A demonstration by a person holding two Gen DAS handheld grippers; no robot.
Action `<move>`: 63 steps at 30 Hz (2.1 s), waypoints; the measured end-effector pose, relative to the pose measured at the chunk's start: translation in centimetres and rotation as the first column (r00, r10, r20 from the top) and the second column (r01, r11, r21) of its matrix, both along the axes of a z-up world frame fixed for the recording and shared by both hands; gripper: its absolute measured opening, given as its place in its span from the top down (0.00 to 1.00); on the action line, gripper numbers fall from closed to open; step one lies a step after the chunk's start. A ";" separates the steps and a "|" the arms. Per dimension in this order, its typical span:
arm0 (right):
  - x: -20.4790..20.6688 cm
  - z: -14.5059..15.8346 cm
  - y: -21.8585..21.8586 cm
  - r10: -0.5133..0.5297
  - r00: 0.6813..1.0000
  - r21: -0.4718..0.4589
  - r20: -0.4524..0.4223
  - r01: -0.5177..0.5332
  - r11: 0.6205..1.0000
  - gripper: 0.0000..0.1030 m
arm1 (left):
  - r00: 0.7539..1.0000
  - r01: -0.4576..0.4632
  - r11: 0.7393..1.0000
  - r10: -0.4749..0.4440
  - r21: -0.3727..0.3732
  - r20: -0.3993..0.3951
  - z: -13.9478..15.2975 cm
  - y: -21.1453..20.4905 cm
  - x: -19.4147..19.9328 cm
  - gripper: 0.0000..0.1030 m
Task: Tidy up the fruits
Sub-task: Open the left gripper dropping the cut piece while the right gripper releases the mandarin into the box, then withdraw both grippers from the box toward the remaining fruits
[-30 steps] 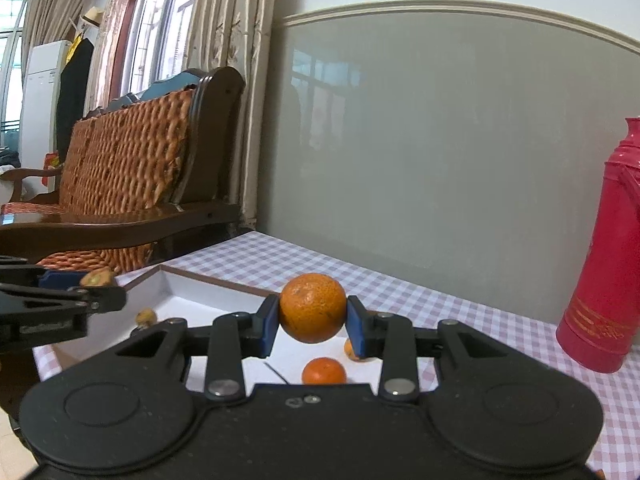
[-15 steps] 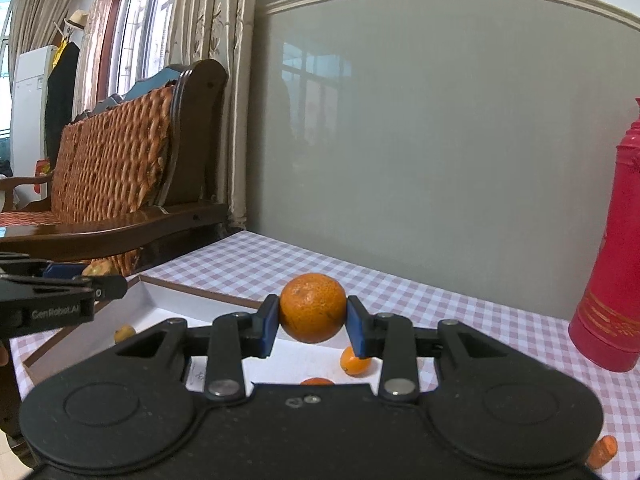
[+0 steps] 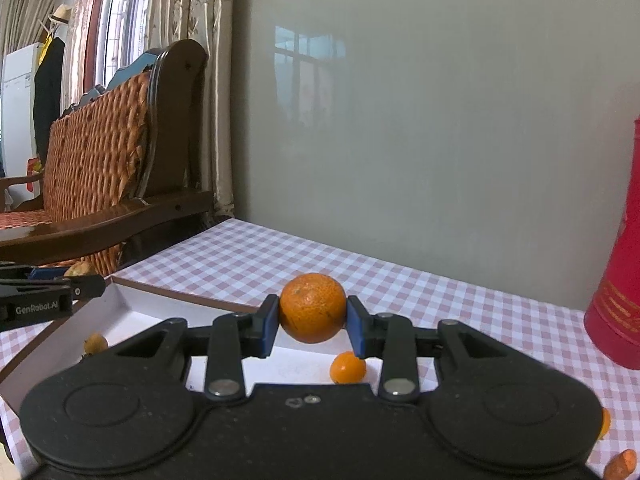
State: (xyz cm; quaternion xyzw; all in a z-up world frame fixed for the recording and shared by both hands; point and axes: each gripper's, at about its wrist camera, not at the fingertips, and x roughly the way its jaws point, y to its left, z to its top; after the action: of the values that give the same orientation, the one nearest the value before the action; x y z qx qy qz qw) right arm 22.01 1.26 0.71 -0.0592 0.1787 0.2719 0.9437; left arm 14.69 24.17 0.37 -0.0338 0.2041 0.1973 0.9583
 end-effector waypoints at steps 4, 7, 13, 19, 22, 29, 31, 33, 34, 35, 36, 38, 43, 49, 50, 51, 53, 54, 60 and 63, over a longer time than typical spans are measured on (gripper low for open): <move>0.3 -0.2 0.1 0.003 1.000 0.002 -0.017 -0.003 1.000 0.74 | 1.000 0.006 1.000 -0.006 0.002 0.001 0.0 -0.1 0.1 0.66; 0.5 -0.3 0.2 0.010 1.000 -0.003 -0.025 -0.011 1.000 0.73 | 1.000 0.011 1.000 -0.011 0.003 0.005 -0.1 0.0 0.2 0.66; 0.2 0.0 -0.4 -0.061 0.995 -0.009 0.076 0.062 0.998 0.07 | 0.995 -0.053 0.997 0.049 0.052 0.081 0.0 0.3 -1.1 0.00; 0.0 -0.4 -0.5 -0.048 0.998 0.001 0.045 0.048 0.999 0.06 | 0.997 -0.051 0.998 0.048 0.042 0.065 -0.4 0.8 -1.0 0.00; 0.0 -0.5 -0.3 -0.037 0.999 -0.012 0.036 0.038 0.999 0.06 | 0.997 -0.054 0.997 0.050 0.050 0.066 -0.4 0.9 -0.8 0.00; 0.1 -0.3 -0.7 -0.049 0.998 -0.002 0.031 0.049 0.999 0.06 | 0.998 -0.048 0.998 0.046 0.050 0.054 -0.6 0.3 -1.2 0.00; 0.0 -0.3 -0.8 -0.051 0.998 -0.002 0.032 0.051 0.999 0.06 | 0.998 -0.048 0.997 0.045 0.057 0.050 -0.7 0.0 -1.2 0.00; -0.2 -0.3 -0.8 -0.056 0.998 -0.010 0.041 0.057 0.998 0.06 | 0.998 -0.049 0.996 0.046 0.076 0.036 -0.6 -0.4 -1.4 0.00; -0.4 -0.2 -0.8 -0.065 0.997 -0.014 0.049 0.065 0.998 0.06 | 0.998 -0.052 0.995 0.050 0.088 0.029 -0.5 -0.7 -1.5 0.00; -0.7 -0.2 -0.9 -0.074 0.996 -0.018 0.059 0.075 0.997 0.06 | 0.998 -0.059 0.993 0.056 0.101 0.027 -0.4 -1.0 -1.7 0.00; -1.0 -0.1 -0.9 -0.078 0.995 -0.021 0.068 0.079 0.997 0.06 | 0.997 -0.068 0.991 0.064 0.118 0.035 -0.1 -1.3 -1.9 0.00; -1.7 0.1 -1.0 -0.086 0.992 -0.030 0.097 0.089 0.996 0.06 | 0.996 -0.075 0.989 0.068 0.129 0.058 0.3 -1.8 -2.6 0.00; -3.6 0.4 -0.9 -0.107 0.976 -0.092 0.187 0.126 0.988 0.06 | 0.997 -0.076 0.987 0.071 0.144 0.042 0.5 -2.7 -3.3 0.00; -5.3 0.8 -2.5 -0.109 0.983 -0.059 0.149 0.119 0.991 0.06 | 0.996 -0.080 0.987 0.071 0.142 0.062 0.9 -4.2 -5.4 0.00; -5.6 0.8 -2.8 -0.112 0.983 -0.054 0.148 0.121 0.991 0.06 | 0.995 -0.084 0.983 0.074 0.164 0.064 1.0 -4.7 -5.8 0.00; -5.8 0.8 -3.2 -0.120 0.982 -0.050 0.147 0.128 0.990 0.06 | 0.996 -0.077 0.981 0.068 0.181 0.056 1.0 -5.2 -6.1 0.00; -6.3 0.9 -3.9 -0.134 0.981 -0.041 0.139 0.141 0.989 0.06 | 0.998 -0.045 0.983 0.036 0.179 0.054 0.9 -6.0 -7.0 0.00; -6.5 0.9 -4.3 -0.137 0.982 -0.034 0.132 0.143 0.989 0.06 | 0.998 -0.035 0.986 0.027 0.161 0.049 0.9 -6.2 -7.2 0.00; -8.2 1.0 -6.2 -0.155 0.980 -0.035 0.123 0.161 0.986 0.06 | 0.999 0.007 0.991 -0.014 0.137 0.050 1.0 -8.1 -8.0 0.00; -9.0 0.9 -7.3 -0.158 0.979 -0.041 0.126 0.164 0.986 0.06 | 0.996 0.060 0.989 -0.068 0.139 0.056 0.8 -9.7 -8.0 0.00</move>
State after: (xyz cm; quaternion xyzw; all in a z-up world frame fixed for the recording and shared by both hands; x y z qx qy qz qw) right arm 12.99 -6.03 1.61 -0.0853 0.1316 0.1859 0.9700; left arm 6.66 14.49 1.20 0.0326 0.1621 0.1789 0.9699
